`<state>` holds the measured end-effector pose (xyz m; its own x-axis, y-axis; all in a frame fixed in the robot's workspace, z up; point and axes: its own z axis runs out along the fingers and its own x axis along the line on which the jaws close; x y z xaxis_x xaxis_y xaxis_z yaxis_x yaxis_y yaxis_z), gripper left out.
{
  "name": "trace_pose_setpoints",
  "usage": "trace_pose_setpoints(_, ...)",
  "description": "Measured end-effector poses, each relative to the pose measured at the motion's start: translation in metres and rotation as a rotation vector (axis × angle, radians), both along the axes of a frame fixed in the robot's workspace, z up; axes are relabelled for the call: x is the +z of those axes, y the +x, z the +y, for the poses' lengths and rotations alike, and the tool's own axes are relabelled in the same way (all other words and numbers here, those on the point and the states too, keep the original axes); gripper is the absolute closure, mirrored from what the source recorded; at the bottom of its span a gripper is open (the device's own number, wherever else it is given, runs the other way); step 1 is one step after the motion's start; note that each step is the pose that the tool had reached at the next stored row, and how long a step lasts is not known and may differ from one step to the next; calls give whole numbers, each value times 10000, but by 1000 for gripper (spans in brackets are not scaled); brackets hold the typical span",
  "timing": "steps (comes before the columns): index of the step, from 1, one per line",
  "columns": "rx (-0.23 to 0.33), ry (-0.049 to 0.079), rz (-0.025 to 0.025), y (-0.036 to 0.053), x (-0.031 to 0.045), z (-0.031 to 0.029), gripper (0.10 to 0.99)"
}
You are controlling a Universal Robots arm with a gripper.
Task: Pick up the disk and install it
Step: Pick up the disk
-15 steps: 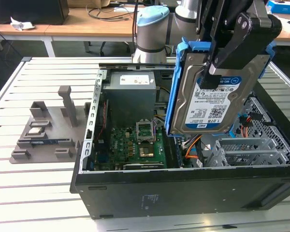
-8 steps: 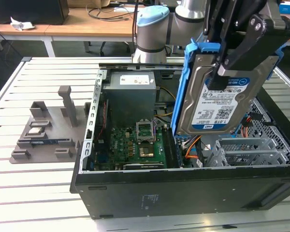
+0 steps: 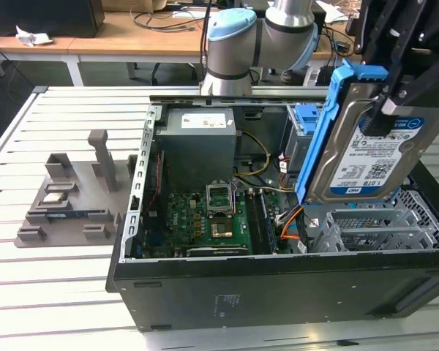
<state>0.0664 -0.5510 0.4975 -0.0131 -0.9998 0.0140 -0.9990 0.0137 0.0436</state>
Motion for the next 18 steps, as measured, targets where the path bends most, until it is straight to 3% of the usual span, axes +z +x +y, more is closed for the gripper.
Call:
trace_pose_setpoints(9, 0, 1, 2, 286, -1, 0, 718)
trace_pose_setpoints(15, 0, -8, 4, 376, -16, 0, 718)
trace_pose_setpoints(18, 0, -6, 10, 404, -74, 0, 718)
